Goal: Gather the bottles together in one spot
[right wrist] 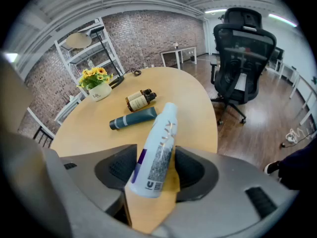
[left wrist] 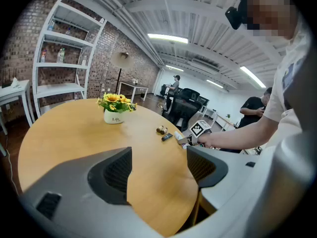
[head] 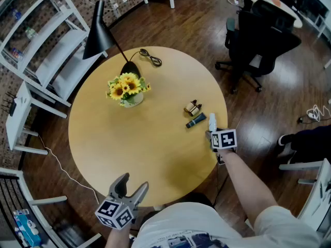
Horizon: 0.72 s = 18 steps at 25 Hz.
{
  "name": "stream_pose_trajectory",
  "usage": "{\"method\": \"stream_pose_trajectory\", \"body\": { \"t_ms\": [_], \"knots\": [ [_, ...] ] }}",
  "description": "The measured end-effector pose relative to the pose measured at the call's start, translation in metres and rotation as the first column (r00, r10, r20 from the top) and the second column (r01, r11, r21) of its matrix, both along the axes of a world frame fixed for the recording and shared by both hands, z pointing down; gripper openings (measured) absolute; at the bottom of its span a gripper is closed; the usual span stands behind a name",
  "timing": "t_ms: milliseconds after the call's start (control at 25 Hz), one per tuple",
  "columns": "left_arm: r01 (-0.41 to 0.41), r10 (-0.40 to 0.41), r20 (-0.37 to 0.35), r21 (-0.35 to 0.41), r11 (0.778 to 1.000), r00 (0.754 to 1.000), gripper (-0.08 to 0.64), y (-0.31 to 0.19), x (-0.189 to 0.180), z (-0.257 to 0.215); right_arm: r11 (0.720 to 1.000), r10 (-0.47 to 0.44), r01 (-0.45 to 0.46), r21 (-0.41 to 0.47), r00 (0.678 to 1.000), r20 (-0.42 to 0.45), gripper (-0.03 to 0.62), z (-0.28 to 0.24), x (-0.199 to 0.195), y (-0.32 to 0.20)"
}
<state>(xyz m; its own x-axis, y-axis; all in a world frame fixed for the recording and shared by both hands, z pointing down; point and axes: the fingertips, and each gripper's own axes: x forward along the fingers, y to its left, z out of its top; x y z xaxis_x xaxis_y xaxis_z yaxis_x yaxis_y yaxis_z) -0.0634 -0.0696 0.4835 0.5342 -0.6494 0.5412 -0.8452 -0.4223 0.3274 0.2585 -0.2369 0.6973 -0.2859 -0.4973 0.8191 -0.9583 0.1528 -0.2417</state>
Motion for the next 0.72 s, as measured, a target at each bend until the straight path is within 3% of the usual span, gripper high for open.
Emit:
{"method": "stream_pose_trajectory", "body": {
  "t_ms": [80, 240, 320, 440, 560, 720],
  "knots": [
    [-0.011, 0.011, -0.007, 0.0, 1.0, 1.0, 0.321, -0.004, 0.009, 0.002, 1.0, -0.002, 0.002, 0.013, 1.0, -0.012, 0.207, 0.001, 0.008, -0.001],
    [-0.04, 0.04, -0.028, 0.003, 0.999, 0.999, 0.321, -0.014, 0.028, 0.004, 1.0, 0.0, 0.0, 0.013, 1.0, 0.004, 0.202, -0.003, 0.02, 0.009],
    [-0.058, 0.058, -0.057, 0.01, 0.998, 0.997, 0.321, -0.022, 0.039, -0.001, 0.999, -0.021, 0.019, 0.038, 0.998, 0.054, 0.201, -0.018, 0.012, 0.019],
    [-0.089, 0.091, -0.126, 0.024, 0.996, 0.988, 0.321, -0.035, 0.059, -0.013, 0.985, -0.132, 0.113, 0.132, 0.98, 0.151, 0.201, -0.063, -0.023, 0.044],
    [-0.126, 0.128, -0.237, 0.023, 0.992, 0.963, 0.319, -0.048, 0.084, -0.025, 0.936, -0.291, 0.223, 0.272, 0.925, 0.243, 0.201, -0.123, -0.073, 0.076],
    [-0.16, 0.135, -0.45, -0.018, 0.987, 0.883, 0.321, -0.066, 0.111, -0.041, 0.817, -0.491, 0.324, 0.476, 0.825, 0.281, 0.201, -0.196, -0.131, 0.113]
  ]
}}
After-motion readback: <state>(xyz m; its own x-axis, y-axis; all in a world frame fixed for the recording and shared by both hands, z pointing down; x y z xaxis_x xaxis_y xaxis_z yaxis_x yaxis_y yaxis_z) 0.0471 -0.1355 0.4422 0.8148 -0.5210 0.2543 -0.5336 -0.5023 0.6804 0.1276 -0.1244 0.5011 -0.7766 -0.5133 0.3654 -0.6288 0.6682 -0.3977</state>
